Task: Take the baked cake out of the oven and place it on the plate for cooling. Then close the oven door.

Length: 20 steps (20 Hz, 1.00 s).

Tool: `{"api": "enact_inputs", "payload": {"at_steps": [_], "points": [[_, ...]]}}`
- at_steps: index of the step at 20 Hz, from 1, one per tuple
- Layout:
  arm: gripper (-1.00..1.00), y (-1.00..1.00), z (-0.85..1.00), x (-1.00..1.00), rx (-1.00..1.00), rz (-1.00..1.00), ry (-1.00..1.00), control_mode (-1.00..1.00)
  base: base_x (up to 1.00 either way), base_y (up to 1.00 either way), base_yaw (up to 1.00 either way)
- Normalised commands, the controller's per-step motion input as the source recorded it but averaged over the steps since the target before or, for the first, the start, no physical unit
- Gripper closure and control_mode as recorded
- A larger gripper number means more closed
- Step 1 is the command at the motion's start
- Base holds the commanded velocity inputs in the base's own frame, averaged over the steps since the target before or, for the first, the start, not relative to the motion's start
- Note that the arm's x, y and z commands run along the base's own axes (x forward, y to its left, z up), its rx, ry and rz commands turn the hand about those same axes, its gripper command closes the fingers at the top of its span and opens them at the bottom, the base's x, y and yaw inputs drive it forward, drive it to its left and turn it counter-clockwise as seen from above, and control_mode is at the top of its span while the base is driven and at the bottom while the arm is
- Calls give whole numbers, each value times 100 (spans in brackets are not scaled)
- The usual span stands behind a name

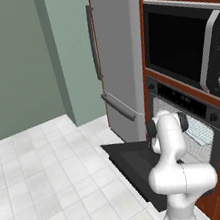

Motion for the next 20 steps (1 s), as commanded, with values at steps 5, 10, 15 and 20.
{"api": "enact_inputs", "payload": {"at_steps": [5,10,15,20], "points": [[-100,59,34,-33,-2,0,4,-100,0,0,0],[-100,79,23,-23,-2,0,2,-100,0,0,0],[-100,81,22,-18,-2,0,0,-100,0,0,0],[-100,88,11,-36,-6,0,0,-100,0,0,0]]}}
